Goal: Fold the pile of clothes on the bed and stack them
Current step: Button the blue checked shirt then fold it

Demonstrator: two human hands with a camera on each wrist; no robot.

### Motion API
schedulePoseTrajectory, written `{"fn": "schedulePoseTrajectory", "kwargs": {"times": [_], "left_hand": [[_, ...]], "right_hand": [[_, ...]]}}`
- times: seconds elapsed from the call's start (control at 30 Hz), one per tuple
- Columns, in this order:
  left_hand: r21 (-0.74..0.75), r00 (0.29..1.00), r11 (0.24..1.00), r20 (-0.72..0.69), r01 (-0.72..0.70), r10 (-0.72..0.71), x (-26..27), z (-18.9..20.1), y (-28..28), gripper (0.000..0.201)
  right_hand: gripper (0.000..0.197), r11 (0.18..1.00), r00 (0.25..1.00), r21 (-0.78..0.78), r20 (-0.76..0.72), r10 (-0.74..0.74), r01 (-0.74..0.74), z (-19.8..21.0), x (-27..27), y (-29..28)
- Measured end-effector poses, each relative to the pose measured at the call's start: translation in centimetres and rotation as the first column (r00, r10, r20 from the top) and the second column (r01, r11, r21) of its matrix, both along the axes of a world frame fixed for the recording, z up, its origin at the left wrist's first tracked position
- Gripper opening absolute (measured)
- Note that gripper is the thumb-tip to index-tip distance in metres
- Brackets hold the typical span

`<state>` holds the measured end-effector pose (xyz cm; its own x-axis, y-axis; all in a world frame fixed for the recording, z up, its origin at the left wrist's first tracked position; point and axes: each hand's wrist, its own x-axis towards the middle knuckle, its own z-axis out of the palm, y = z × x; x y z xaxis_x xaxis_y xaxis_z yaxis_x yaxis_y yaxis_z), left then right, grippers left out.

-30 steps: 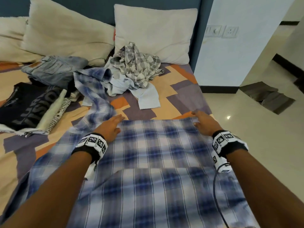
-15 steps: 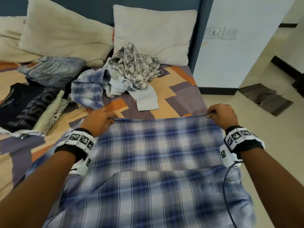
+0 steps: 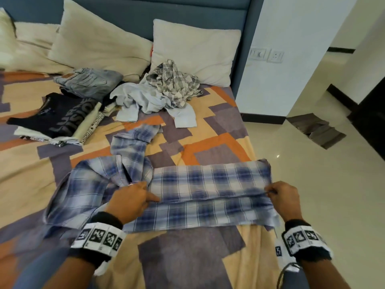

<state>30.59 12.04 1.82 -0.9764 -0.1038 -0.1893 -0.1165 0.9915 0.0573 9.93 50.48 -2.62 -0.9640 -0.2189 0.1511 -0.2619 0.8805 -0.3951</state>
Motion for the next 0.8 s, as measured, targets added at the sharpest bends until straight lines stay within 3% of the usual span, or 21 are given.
{"fn": "schedulePoseTrajectory", "kwargs": {"times": [0.1,0.2,0.23,0.3,0.33,0.4,0.47,0.57,0.63,0.73,0.8], "left_hand": [[-0.114,0.994,0.990,0.063,-0.085,0.093,0.3,-0.3,1.4,0.034],[-0.234,0.976,0.964,0.150,-0.122,0.160,0.1,-0.2,2.5,0.027],[-0.268,0.977,0.956,0.141,-0.121,0.163,-0.1,0.0,3.2,0.026],[-0.254,0.995,0.962,-0.046,-0.096,0.087,-1.5,0.1,4.5,0.018],[-0.205,0.989,0.977,-0.143,-0.056,0.027,-2.5,-0.2,5.0,0.016],[0.068,0.983,0.998,-0.182,0.003,0.010,-4.6,-1.3,6.0,0.024],[0.269,0.999,0.962,-0.020,-0.040,0.047,-6.5,-3.5,7.2,0.046],[0.186,0.966,0.967,0.224,-0.173,0.129,-6.8,-7.7,8.8,0.074],[0.165,0.957,0.965,0.241,-0.203,0.161,-6.7,-9.3,9.1,0.077],[0.173,0.946,0.962,0.283,-0.212,0.158,-7.0,-9.7,8.8,0.082],[0.179,0.936,0.958,0.314,-0.224,0.160,-7.2,-9.9,8.7,0.084]], "right_hand": [[0.019,0.978,0.992,0.185,0.059,-0.112,0.099,-0.4,0.8,-0.8],[0.020,0.894,0.969,0.424,0.122,-0.217,0.147,0.1,1.2,-1.7],[0.020,0.874,0.969,0.462,0.104,-0.223,0.151,0.4,1.2,-2.0],[0.021,0.901,0.986,0.401,-0.029,-0.167,0.164,0.4,0.7,-2.9],[0.021,0.944,0.990,0.304,-0.098,-0.101,0.127,0.3,0.5,-3.5],[0.023,0.992,0.978,0.100,-0.187,0.097,-0.079,0.2,0.4,-5.5],[0.032,0.945,0.945,0.021,-0.022,0.328,-0.327,-0.5,0.6,-8.1],[0.078,0.770,0.777,0.195,0.351,0.523,-0.607,-2.2,-0.1,-10.5],[0.090,0.696,0.749,0.335,0.489,0.448,-0.635,-2.9,-2.2,-9.5],[0.068,0.825,0.839,0.400,0.523,0.151,-0.398,-2.2,-6.7,-6.0],[0.066,0.905,0.919,0.393,0.394,-0.006,-0.162,-1.1,-9.2,-4.1]]}}
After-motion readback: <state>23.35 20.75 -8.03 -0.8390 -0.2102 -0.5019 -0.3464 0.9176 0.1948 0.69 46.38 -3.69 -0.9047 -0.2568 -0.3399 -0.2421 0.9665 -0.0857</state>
